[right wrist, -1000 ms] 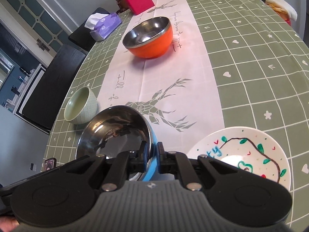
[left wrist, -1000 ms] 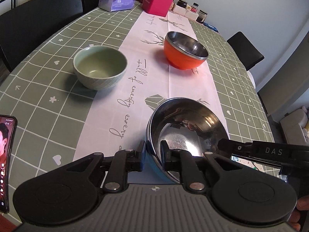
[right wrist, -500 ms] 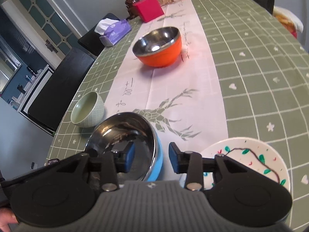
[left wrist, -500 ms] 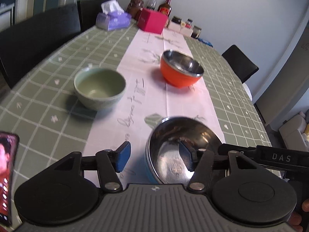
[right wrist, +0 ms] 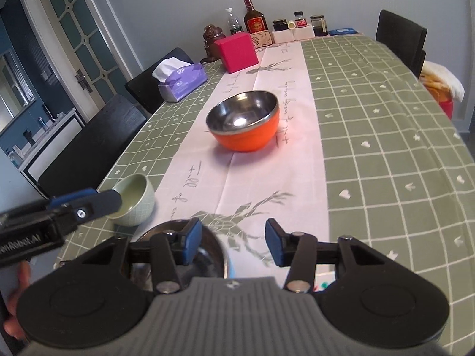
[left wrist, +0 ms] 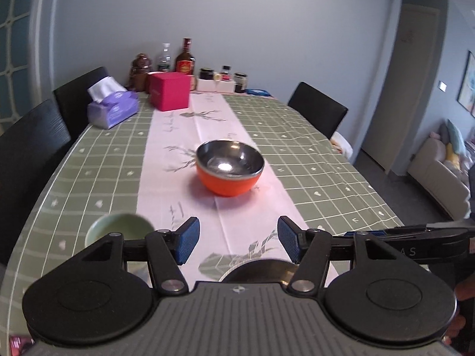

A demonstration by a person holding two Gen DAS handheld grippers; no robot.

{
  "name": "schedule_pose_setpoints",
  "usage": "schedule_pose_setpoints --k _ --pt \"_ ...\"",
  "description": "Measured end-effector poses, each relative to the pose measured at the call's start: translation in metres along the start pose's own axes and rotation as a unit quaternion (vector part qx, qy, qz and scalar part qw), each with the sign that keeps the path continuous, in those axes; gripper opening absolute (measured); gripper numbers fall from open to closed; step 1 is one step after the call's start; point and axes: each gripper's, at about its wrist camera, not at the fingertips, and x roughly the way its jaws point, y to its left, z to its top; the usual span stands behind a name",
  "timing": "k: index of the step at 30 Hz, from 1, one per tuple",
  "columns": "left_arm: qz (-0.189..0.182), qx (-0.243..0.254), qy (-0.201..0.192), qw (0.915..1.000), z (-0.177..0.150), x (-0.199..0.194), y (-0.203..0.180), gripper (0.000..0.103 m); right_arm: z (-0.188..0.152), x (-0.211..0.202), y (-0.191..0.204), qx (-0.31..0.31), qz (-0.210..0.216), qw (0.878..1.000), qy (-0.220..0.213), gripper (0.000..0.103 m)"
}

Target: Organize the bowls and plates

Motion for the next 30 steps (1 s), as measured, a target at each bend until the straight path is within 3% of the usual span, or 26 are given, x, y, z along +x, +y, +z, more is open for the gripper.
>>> schedule_pose_setpoints --k 5,10,22,27,30 --pt "-0.029 0.026 0.011 0.9992 0.034 0.021 0.017 0.071 0.036 0.014 -0.013 0.012 -0.011 1.000 0.006 0.047" --pt "-0.061 0.010 0.061 0.9962 0.064 0.058 0.041 0.070 0.073 0.039 -0.024 0.039 -0.006 0.999 0.025 0.050" --pt "-0.026 -0.007 0.169 0.9853 0.093 0.157 0.078 0.064 0.130 0.123 -0.023 0.041 -0.050 0.993 0.103 0.049" --pt "-0.007 0.001 0.175 0.9845 0.102 0.185 0.075 0.061 0.146 0.150 -0.026 0.042 -0.068 0.990 0.115 0.046" --pt "-0.002 -0.001 0.174 0.9848 0.106 0.199 0.072 0.058 0.154 0.162 -0.031 0.048 -0.081 0.989 0.117 0.038"
